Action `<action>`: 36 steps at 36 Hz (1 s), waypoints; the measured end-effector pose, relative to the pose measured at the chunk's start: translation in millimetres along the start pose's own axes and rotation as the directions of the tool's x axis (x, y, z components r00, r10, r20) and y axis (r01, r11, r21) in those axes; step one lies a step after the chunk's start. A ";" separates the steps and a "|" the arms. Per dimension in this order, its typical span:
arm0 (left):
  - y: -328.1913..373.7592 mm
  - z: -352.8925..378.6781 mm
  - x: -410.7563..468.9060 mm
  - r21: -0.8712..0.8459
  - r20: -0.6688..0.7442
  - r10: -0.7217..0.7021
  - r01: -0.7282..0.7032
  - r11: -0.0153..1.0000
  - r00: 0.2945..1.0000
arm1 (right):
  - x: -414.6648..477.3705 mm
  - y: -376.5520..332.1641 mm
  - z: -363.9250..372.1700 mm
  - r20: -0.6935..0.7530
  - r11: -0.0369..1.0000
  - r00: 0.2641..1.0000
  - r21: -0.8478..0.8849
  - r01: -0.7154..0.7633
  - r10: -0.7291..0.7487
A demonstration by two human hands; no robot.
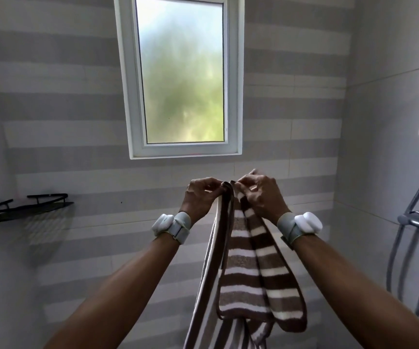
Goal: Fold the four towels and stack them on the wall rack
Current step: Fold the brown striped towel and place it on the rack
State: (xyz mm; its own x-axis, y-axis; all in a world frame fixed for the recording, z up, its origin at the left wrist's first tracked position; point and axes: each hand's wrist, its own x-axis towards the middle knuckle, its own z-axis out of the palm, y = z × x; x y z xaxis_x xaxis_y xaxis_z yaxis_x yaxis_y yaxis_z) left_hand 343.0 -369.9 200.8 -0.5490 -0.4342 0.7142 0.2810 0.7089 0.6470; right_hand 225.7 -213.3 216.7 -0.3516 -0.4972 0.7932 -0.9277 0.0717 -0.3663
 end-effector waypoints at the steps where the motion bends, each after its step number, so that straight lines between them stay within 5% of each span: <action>1: 1.0 1.8 -0.2 -0.008 0.004 0.001 -0.001 1.000 1.000 | 0.2 -1.9 -0.6 0.036 0.999 0.999 0.048 0.013 -0.015; 15: 2.7 5.5 -3.2 -0.124 0.033 -0.046 0.050 0.991 0.998 | -4.3 0.8 1.5 0.086 0.988 0.994 0.149 0.047 -0.061; 31: 1.8 -10.0 4.1 -0.002 0.031 -0.055 0.055 0.998 0.998 | -22.9 -14.9 4.2 -0.012 0.954 1.000 0.300 0.024 -0.022; 36: 19.4 -15.7 17.4 -0.041 0.041 -0.031 0.033 0.999 0.999 | -44.5 -7.8 19.8 0.091 0.990 0.992 0.115 0.082 -0.092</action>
State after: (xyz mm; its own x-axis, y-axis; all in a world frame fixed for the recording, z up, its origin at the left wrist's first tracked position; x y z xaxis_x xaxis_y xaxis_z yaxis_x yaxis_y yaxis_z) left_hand 351.2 -372.4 230.0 -0.5892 -0.4331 0.6821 0.2946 0.6710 0.6805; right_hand 251.1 -208.9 174.6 -0.2517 -0.5782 0.7761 -0.9328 -0.0686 -0.3537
